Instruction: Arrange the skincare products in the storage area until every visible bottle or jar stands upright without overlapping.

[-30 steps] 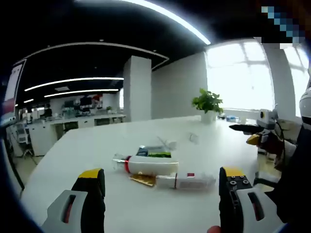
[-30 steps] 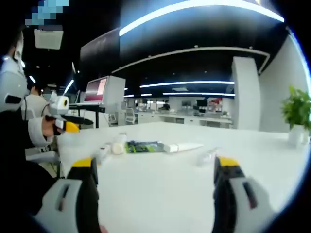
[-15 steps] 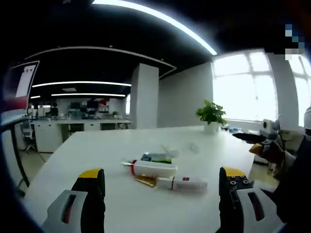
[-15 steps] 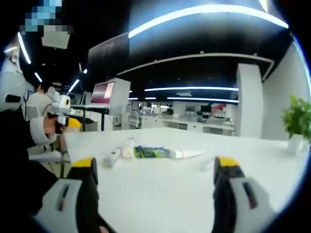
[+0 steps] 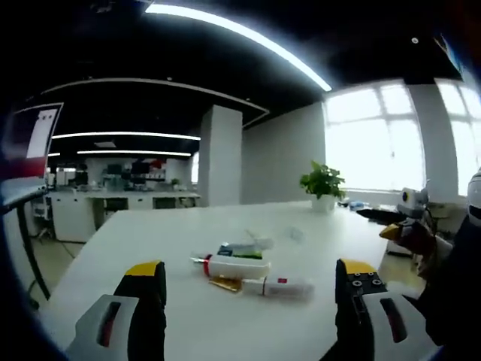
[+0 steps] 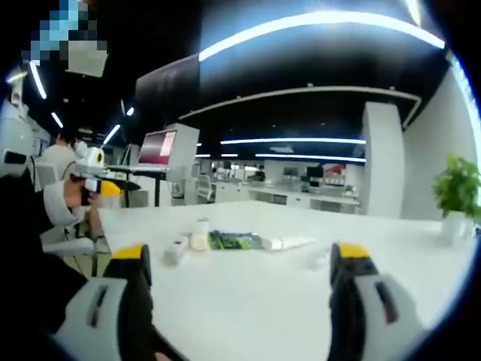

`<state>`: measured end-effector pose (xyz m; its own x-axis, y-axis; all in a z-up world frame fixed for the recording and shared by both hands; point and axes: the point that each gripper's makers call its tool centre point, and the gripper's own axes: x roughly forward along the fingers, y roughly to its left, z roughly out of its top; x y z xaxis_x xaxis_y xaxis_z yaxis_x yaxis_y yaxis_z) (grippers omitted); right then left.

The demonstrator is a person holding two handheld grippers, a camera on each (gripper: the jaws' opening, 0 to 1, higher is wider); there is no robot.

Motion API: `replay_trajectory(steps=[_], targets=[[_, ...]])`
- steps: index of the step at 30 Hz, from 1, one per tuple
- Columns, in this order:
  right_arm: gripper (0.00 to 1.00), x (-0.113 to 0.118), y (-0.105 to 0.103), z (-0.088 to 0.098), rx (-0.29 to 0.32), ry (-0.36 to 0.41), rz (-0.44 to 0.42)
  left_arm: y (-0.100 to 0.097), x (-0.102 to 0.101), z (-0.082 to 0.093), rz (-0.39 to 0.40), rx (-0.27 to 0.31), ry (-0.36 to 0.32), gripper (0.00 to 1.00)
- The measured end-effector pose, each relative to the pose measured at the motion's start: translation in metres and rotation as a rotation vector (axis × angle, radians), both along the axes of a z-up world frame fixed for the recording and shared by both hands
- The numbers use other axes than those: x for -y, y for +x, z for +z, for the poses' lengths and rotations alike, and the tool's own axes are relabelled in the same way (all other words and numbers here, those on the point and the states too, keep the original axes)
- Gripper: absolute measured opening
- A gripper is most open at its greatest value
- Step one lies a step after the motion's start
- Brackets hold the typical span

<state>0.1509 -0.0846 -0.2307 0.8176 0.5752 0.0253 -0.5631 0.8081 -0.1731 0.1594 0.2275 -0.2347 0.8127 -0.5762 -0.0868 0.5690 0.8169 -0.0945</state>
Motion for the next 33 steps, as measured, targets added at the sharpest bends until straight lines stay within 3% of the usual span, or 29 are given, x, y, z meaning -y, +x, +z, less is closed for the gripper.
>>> replay_trajectory(steps=[8,11,21,33], targets=[[1.0,0.009,-0.005,-0.002,-0.003,0.013,-0.014,-0.004,0.001,0.003,0.007,0.019,0.007,0.99],[1.0,0.012,-0.002,-0.002,-0.025,0.024,-0.016,-0.004,0.003,0.004,0.006,0.031,0.05,0.99],[1.0,0.014,0.008,-0.001,-0.045,0.053,-0.021,-0.003,0.01,0.014,-0.018,0.094,0.073,0.99],[1.0,0.006,0.017,0.0,-0.062,0.041,-0.011,0.002,0.009,0.007,-0.017,0.068,0.031,0.99]])
